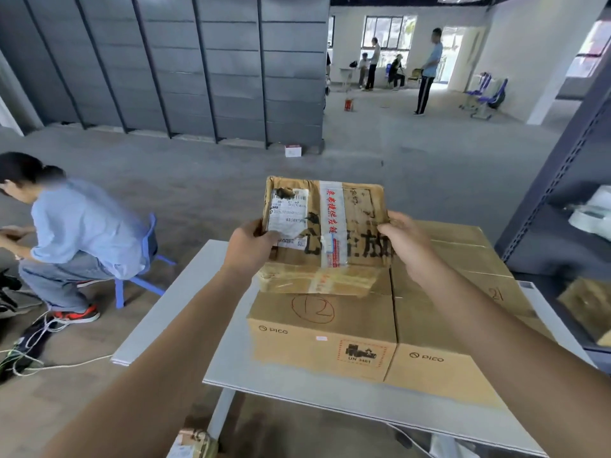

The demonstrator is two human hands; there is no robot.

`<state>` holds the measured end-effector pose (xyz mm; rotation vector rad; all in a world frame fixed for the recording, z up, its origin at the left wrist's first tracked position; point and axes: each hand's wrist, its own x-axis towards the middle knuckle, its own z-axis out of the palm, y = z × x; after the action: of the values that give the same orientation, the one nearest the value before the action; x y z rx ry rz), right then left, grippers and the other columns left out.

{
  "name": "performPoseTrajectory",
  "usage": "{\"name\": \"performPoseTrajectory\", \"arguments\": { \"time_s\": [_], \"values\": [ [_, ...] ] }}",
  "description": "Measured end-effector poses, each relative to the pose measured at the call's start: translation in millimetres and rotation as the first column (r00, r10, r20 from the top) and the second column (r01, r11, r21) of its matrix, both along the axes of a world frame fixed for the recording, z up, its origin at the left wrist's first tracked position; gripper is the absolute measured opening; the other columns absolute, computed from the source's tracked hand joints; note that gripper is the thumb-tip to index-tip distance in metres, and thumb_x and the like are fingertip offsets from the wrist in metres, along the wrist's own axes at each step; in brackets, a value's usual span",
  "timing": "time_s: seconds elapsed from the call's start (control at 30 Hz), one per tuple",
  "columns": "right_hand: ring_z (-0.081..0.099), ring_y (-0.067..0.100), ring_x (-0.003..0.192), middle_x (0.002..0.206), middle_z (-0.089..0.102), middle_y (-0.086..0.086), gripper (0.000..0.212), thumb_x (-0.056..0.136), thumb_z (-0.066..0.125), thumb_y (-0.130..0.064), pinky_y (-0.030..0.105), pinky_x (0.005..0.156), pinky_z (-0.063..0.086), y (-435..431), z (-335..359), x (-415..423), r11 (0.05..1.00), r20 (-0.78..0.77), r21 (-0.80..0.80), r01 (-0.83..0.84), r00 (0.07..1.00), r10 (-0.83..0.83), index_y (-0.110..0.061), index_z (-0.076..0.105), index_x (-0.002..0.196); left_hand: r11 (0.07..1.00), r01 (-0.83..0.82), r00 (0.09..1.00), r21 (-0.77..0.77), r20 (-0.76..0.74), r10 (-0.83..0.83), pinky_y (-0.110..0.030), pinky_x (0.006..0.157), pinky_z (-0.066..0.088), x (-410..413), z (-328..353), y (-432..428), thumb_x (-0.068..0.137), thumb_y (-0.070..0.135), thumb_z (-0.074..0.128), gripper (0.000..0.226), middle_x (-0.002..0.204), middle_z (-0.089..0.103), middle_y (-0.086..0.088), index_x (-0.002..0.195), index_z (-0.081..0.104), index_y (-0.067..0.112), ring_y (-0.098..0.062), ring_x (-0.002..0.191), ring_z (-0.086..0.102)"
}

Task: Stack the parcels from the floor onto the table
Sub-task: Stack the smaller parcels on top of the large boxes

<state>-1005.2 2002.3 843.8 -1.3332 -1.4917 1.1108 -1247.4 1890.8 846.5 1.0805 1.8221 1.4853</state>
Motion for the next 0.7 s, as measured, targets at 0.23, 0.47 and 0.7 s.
{"name": "performPoseTrajectory", "arguments": {
  "time_s": [0.23, 0.47, 0.7],
  "values": [
    [0.063, 0.018, 0.104, 0.102, 0.072, -0.004, 0.019, 0.088, 0.058, -0.012, 0.044, 0.1, 0.046, 78.3, 12.9, -31.2, 0.996, 0.004, -0.057, 0.065, 0.998, -0.065, -0.028, 0.069, 0.092, 0.994, 0.106, 0.978, -0.023, 0.185, -0.101, -0.026, 0.061, 0.043, -46.5, 2.5, 103.6, 0.084, 0.011, 0.058, 0.015, 0.08, 0.068, -0.003, 0.081, 0.071, 0.019, -0.018, 0.069, 0.058],
    [0.061, 0.02, 0.083, 0.095, 0.07, 0.003, 0.018, 0.088, 0.056, -0.015, 0.03, 0.067, 0.046, 133.1, 21.4, -60.3, 0.979, 0.097, -0.103, 0.173, 0.982, -0.163, -0.021, 0.073, 0.092, 0.962, 0.269, 0.935, 0.05, 0.226, -0.273, -0.018, 0.048, 0.042, -86.2, 2.1, 182.9, 0.088, 0.0, 0.053, 0.025, 0.064, 0.066, 0.005, 0.104, 0.071, 0.008, -0.008, 0.051, 0.056],
    [0.064, 0.015, 0.101, 0.108, 0.07, -0.004, 0.037, 0.09, 0.054, -0.009, 0.039, 0.088, 0.053, 163.0, 11.0, -79.6, 0.982, 0.132, -0.085, 0.168, 0.979, -0.156, -0.027, 0.066, 0.12, 0.904, 0.427, 0.891, 0.021, 0.162, -0.424, -0.038, 0.08, 0.051, -104.0, -14.6, 228.1, 0.086, -0.006, 0.049, 0.034, 0.094, 0.069, -0.005, 0.103, 0.063, 0.021, -0.025, 0.089, 0.065]
  ]
}}
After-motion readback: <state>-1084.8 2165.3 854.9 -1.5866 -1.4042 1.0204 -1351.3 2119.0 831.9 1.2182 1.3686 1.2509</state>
